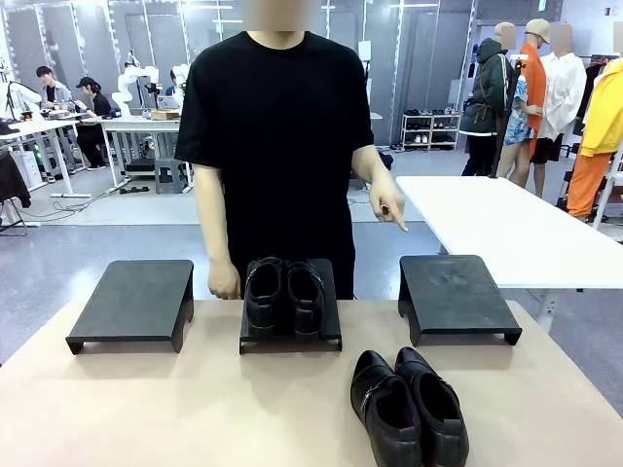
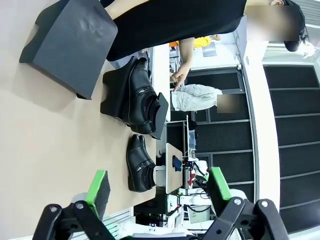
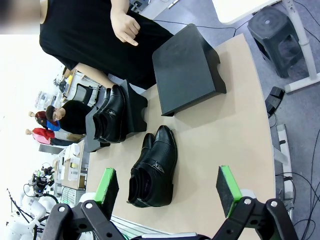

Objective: Place the shoes on the stand as instructed by the person.
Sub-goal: Pick up another pair of Shoes and place it on the Shoes Stand indicated by the person.

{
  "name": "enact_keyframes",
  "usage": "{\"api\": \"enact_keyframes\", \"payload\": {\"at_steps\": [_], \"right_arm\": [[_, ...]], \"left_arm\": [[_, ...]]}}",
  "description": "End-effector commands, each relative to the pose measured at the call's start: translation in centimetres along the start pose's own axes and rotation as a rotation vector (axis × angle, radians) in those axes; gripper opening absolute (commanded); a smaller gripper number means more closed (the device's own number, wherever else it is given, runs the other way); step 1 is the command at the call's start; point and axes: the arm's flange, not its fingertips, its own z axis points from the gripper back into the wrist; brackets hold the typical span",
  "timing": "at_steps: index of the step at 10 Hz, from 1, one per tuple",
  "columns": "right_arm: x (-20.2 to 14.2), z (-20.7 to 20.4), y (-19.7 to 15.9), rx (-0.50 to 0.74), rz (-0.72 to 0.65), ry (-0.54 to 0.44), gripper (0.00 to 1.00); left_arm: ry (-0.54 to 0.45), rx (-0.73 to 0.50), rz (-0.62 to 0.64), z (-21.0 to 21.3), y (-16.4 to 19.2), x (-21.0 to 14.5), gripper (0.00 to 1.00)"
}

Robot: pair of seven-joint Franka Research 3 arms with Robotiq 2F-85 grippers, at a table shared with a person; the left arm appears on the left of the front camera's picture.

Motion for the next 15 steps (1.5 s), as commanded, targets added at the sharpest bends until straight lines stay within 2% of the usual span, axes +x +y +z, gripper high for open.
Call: {"api": "enact_keyframes", "payload": {"at_steps": [1,5,8,10,13,15], "right_arm": [[-0.2,0.1,-0.1,0.008,-0.002,-0.003,1.00],[0.0,0.0,0.0,0.000,0.000,0.000,1.00],[3.0,-2.7,6.3,0.013,0.135,0.168,1.00],[4.4,-7.1,11.3,0.022,0.198,0.347,1.00],[1.9,-12.1,16.6,-0.022,0.268,0.559,1.00],[-1.1,-14.6,20.2,-0.090,0.295,0.654,1.00]], "left_arm": [[0.013,-0.010,-0.009,0.0,0.2,0.0,1.00],[0.013,-0.010,-0.009,0.0,0.2,0.0,1.00],[0.013,-0.010,-0.009,0.0,0.2,0.0,1.00],[0.013,-0.010,-0.009,0.0,0.2,0.0,1.00],[0.013,-0.010,-0.009,0.0,0.2,0.0,1.00],[0.013,-0.010,-0.009,0.0,0.2,0.0,1.00]]}}
